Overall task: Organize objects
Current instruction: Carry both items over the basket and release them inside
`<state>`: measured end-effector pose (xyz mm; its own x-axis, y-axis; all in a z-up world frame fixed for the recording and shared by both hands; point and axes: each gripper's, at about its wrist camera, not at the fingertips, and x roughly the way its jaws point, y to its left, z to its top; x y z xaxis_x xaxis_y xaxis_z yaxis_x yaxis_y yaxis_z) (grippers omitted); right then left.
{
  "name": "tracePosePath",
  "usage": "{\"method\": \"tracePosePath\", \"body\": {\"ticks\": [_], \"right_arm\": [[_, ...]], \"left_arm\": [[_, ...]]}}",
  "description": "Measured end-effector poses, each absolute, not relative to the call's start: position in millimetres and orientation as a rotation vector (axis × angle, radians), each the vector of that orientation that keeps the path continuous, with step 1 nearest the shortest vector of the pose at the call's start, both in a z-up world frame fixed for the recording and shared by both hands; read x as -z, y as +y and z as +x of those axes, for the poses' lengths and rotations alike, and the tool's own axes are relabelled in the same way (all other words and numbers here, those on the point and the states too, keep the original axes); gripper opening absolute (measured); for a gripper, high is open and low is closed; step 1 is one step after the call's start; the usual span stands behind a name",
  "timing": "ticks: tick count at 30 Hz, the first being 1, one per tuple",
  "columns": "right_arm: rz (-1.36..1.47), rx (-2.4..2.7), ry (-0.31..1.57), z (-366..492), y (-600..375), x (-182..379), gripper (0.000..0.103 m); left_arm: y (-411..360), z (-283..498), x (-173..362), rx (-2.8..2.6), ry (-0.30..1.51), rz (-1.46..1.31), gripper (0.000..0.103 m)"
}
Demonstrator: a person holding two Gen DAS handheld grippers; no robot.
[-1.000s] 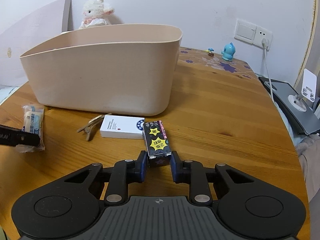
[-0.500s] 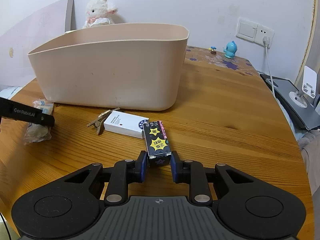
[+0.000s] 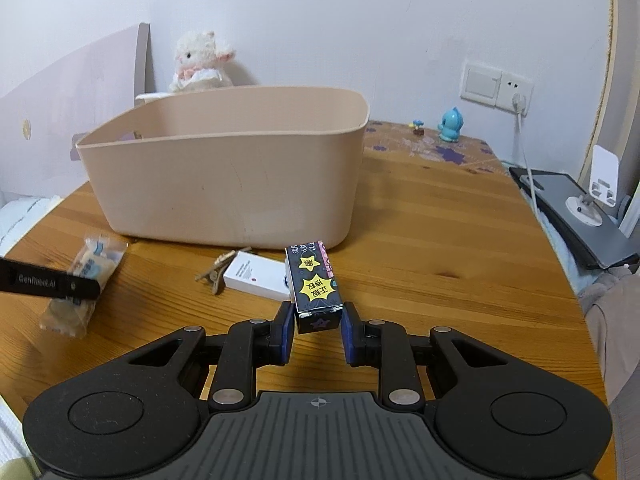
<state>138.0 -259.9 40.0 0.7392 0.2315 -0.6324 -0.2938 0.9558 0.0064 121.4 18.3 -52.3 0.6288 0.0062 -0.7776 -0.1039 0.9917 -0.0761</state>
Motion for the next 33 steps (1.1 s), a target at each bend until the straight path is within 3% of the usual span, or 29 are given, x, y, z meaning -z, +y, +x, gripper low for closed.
{"method": "tracePosePath", "body": {"ticks": [18, 33], "right_arm": [[-0.090, -0.320, 0.493, 126.5, -252.0, -111.8, 0.022], [-0.106, -0.297, 0.463, 206.2, -216.3, -133.3, 0.022]], "left_arm": [[1.8, 86.1, -42.0, 0.058, 0.636, -0.084, 0.023], [-1.7, 183.4, -59.4, -0.002, 0.606, -0.024, 0.023]]}}
